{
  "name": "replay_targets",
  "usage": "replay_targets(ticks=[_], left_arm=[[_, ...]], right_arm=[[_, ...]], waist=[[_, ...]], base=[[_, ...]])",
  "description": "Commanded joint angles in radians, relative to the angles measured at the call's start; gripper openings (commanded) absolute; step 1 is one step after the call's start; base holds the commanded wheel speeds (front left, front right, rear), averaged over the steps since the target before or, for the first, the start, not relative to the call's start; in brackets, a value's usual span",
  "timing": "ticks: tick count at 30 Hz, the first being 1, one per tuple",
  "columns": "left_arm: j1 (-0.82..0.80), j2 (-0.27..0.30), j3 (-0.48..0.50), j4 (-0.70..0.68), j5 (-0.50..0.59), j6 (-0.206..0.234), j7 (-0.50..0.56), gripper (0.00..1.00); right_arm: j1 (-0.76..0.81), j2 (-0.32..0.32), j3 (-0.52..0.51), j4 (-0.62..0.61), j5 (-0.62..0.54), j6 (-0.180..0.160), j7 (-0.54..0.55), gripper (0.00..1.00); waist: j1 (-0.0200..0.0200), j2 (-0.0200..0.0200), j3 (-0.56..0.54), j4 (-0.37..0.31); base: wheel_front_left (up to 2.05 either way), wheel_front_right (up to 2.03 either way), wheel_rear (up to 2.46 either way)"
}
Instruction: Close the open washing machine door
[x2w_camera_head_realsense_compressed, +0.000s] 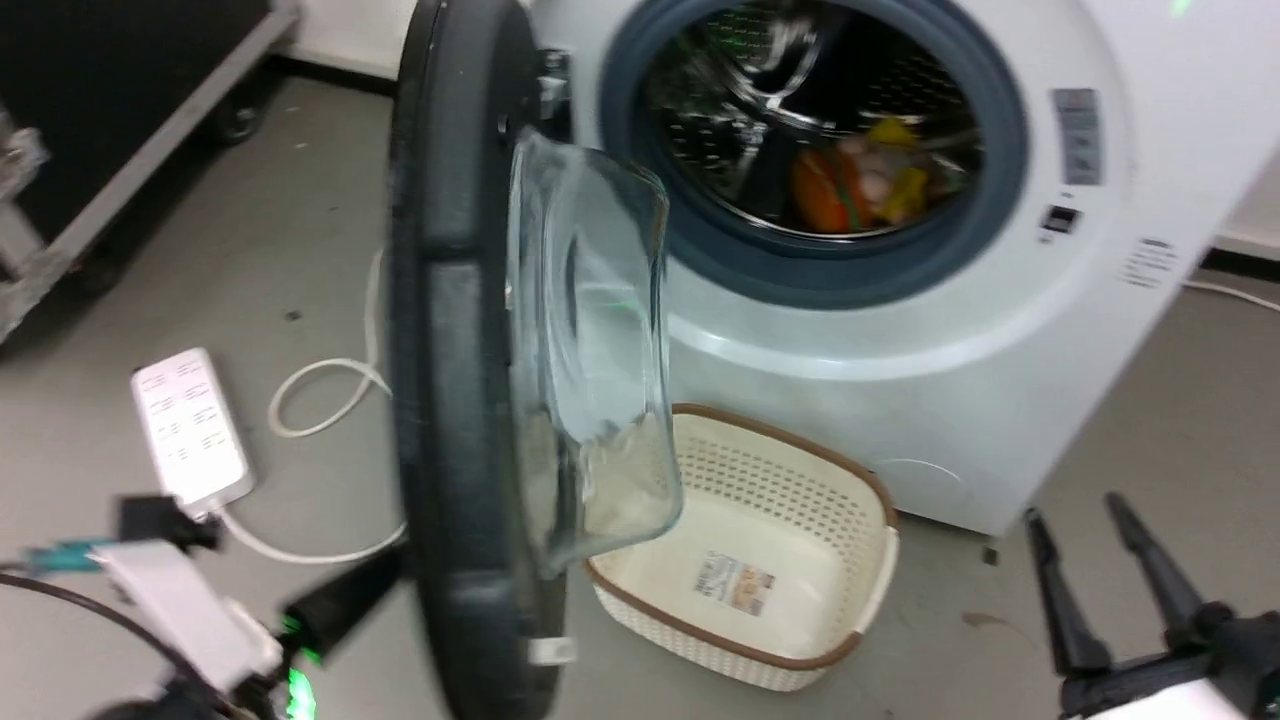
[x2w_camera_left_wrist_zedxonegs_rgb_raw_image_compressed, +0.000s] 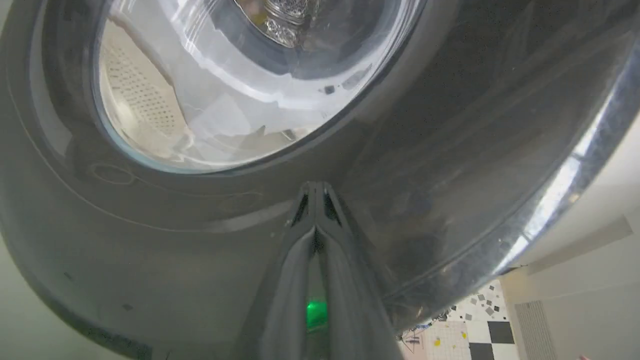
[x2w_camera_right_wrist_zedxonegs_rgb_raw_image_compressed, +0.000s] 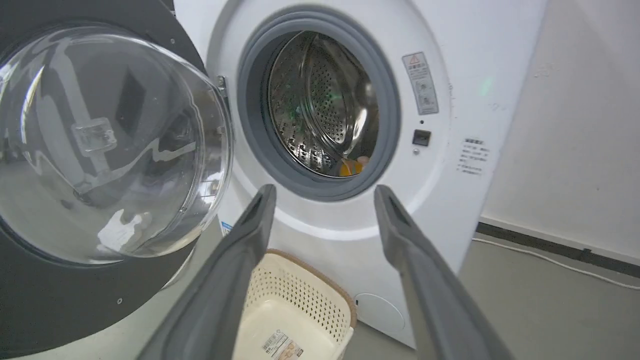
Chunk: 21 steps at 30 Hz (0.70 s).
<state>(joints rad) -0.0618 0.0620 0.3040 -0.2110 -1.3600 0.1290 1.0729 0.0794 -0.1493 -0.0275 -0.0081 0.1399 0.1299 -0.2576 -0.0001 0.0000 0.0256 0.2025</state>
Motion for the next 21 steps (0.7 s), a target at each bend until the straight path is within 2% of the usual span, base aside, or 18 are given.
replay_targets(ticks=[1,4,11,15,16,21], left_arm=[[0.017,-0.007,-0.018,-0.006,-0.014,-0.007,-0.010,0.00],[0.080,-0.011,-0.140,-0.023,-0.069,-0.014,-0.087,0.00],[0.100,-0.012,-0.435,0.038,-0.168,-0.084,-0.388,0.00],[0.010,-0.012,-0.544,0.129,-0.198,-0.124,-0.565,0.00],[-0.055,-0.012,-0.587,0.182,-0.216,-0.138,-0.653,0.00],[-0.251,-0.012,-0.659,0.339,-0.268,-0.165,-0.881,0.00]], right_arm=[[-0.013,0.000,-0.009,0.001,-0.002,0.001,-0.004,1.00],[-0.022,-0.004,-0.046,0.004,0.005,0.001,-0.004,1.00],[-0.051,-0.027,-0.060,0.009,0.026,0.001,-0.004,1.00],[-0.072,-0.034,-0.049,0.014,0.046,0.001,-0.004,1.00],[-0.083,-0.034,-0.042,0.021,0.056,0.001,-0.004,1.00],[-0.106,-0.025,-0.013,0.036,0.077,0.001,-0.004,1.00]], waist=[[0.0001,0.0000,0.005,-0.045],[0.0001,0.0000,0.018,-0.107],[0.0001,0.0000,0.084,-0.286],[0.0001,0.0000,0.129,-0.393],[0.0001,0.0000,0.152,-0.447],[0.0001,0.0000,0.198,-0.567]], base=[[0.00,0.00,0.00],[0.00,0.00,0.00],[0.00,0.00,0.00],[0.00,0.00,0.00],[0.00,0.00,0.00],[0.00,0.00,0.00]])
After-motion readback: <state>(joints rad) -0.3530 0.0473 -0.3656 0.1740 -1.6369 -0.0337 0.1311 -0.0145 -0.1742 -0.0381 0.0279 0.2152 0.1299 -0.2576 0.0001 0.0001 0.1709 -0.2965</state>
